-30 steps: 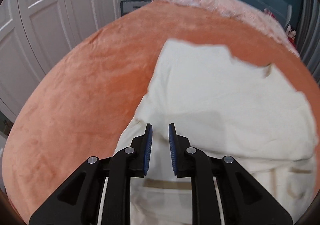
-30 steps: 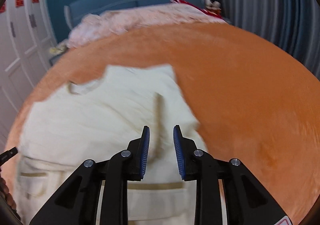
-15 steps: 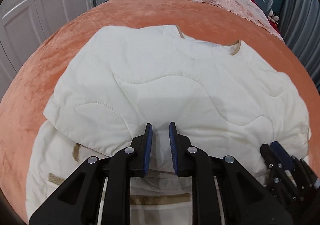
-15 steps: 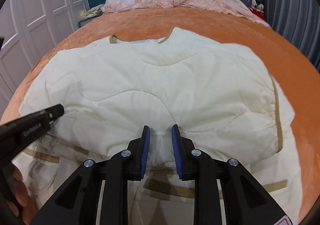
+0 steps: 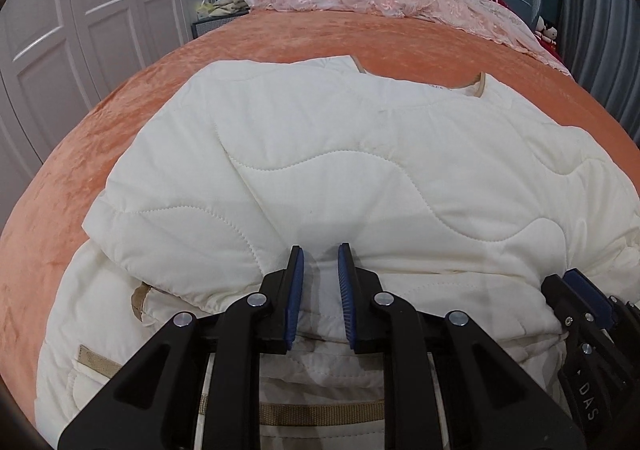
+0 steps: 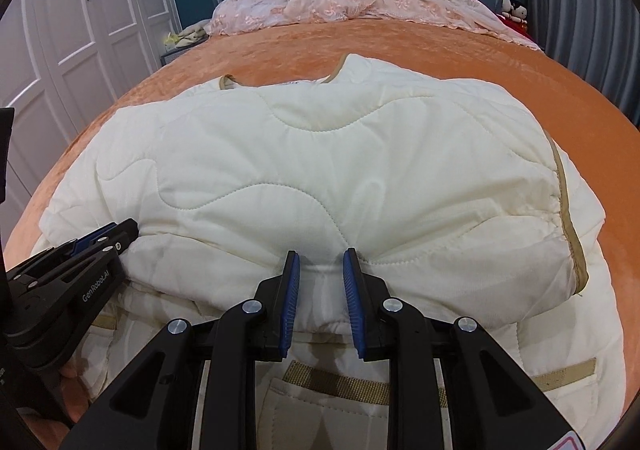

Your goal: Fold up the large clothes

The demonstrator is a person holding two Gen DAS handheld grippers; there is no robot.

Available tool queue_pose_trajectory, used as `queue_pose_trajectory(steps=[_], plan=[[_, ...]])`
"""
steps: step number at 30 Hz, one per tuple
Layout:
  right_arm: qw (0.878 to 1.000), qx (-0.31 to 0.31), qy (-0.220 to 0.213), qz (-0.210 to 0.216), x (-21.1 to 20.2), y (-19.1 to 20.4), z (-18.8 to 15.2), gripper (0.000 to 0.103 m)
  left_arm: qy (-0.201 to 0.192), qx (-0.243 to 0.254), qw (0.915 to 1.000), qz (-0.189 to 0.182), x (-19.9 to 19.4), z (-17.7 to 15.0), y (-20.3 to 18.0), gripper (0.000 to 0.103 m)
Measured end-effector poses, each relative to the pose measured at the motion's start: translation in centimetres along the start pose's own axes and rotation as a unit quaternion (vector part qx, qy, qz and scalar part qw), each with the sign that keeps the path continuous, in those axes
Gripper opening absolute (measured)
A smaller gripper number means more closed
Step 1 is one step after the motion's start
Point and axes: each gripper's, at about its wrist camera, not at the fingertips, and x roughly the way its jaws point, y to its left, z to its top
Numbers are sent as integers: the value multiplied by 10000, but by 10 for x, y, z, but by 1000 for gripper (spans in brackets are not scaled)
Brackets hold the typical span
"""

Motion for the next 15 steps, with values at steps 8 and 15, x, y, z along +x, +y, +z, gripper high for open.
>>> queue_pose_trajectory(steps=[8,15], plan=[[10000,-8,-36,-23,0,2,-3,22,-103,66,9999,78,-1,-5,-3,17],[9999,-31,-78,-69,-1,3,-4,22,-195,154,9995,208,-2,-9,-9,17]])
